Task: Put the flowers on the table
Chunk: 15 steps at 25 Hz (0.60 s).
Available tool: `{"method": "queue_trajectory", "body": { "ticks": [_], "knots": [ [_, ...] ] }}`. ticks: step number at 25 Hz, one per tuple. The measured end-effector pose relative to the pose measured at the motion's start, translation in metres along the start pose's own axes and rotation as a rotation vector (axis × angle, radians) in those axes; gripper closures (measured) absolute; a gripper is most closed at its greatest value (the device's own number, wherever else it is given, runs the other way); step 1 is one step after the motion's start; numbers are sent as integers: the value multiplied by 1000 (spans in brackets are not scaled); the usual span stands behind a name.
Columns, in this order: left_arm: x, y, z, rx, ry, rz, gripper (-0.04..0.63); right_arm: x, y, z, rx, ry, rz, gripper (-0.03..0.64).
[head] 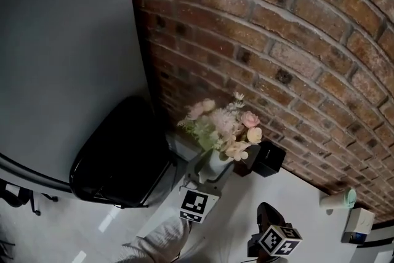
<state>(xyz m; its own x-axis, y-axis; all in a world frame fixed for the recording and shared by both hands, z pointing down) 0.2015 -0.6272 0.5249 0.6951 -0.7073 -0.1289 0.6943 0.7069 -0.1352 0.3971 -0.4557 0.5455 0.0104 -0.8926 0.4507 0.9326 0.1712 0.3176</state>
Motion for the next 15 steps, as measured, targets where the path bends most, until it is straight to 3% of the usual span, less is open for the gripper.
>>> {"method": "queue_trajectory", "body": {
  "ticks": [15],
  "knots": [
    [-37, 17, -2, 4, -74, 7, 305, -15, -18, 7, 5, 1, -49, 593]
  ]
}}
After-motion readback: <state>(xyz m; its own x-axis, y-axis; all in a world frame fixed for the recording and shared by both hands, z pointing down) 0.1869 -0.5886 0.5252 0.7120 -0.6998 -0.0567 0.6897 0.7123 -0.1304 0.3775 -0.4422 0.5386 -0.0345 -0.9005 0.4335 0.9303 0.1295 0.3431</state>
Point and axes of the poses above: the fingertips, and each gripper's own axes: x forward along the fingers, y to its right, z out of its underside, the point moved 8 cm from there along -x, backward along the fingers, and after that the axes turned 8 degrees about y, right-handed, at the moved point
